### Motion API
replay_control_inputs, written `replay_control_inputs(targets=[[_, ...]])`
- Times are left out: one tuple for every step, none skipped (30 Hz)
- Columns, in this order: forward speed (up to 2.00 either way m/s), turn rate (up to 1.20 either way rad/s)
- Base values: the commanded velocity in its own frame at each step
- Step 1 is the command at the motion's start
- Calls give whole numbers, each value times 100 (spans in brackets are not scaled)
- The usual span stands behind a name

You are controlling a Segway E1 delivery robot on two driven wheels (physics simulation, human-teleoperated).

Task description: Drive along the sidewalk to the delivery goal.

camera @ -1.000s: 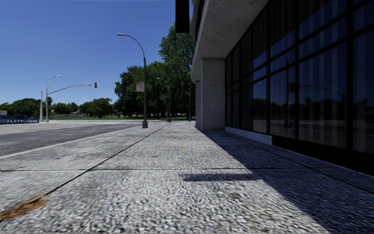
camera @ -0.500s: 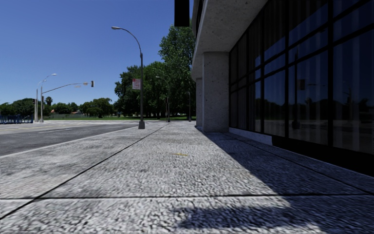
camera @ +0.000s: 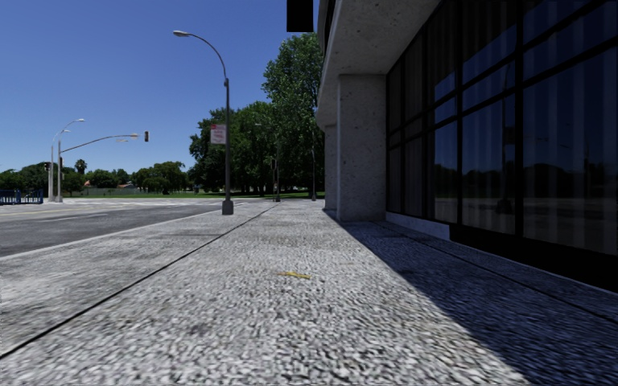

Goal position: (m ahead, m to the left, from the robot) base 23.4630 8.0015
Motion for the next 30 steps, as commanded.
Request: replay_control_inputs(targets=[[192, 0], [192, 0], [192, 0], [192, 0], [192, 0], [192, 0], [192, 0], [192, 0], [192, 0], [192, 0], [192, 0], [192, 0], [192, 0], [192, 0], [192, 0], [192, 0], [192, 0], [192, 0], [192, 0], [192, 0], [192, 0], [192, 0], [192, 0], [192, 0], [192, 0], [192, 0], [192, 0], [192, 0], [192, 0], [192, 0]])
